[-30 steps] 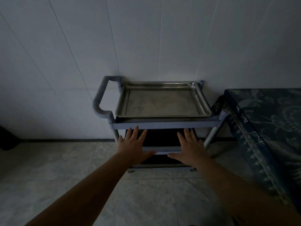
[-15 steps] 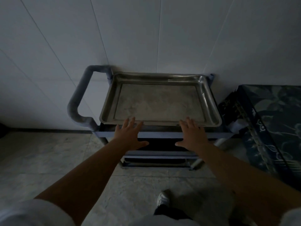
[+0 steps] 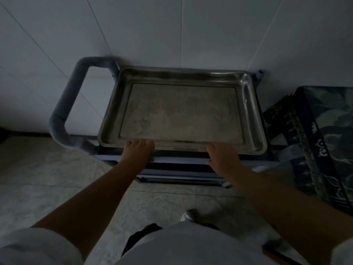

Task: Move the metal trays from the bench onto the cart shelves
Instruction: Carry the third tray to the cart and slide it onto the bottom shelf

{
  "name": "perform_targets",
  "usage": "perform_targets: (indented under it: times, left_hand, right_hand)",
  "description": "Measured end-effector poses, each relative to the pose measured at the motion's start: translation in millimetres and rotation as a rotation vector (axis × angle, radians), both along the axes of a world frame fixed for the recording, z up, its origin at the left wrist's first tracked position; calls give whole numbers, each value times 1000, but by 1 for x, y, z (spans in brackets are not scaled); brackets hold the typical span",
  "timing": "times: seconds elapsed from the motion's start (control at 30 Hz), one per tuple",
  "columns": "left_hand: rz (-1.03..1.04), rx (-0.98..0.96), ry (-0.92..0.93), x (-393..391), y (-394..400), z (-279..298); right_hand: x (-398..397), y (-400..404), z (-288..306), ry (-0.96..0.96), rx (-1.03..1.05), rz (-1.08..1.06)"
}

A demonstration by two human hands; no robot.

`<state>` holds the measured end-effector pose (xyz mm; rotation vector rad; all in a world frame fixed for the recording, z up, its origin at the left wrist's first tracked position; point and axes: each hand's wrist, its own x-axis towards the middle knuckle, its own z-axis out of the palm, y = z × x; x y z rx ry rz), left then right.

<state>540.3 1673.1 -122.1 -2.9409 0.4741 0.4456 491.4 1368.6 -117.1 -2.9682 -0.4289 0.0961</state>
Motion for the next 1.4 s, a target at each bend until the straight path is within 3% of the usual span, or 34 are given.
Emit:
perform_targets:
  times: [0.4, 0.6, 0.73, 1.07, 1.4]
  left_hand:
    - [-20, -66, -102, -15, 2, -16]
    - [70, -47, -46, -40, 2, -5]
    - [51, -107, -56, -87, 20, 1]
    - [-19, -66, 49, -209, 83, 15]
    - [32, -119, 90, -254, 93, 7]
  right_hand:
    - [-12, 9, -5, -46, -19, -36]
    - [-29, 19, -3, -1, -15, -199]
    - [-79, 34, -3, 69, -125, -226]
    - [-240, 103, -16, 298, -163, -298]
    - [-266, 100, -8, 334, -153, -283]
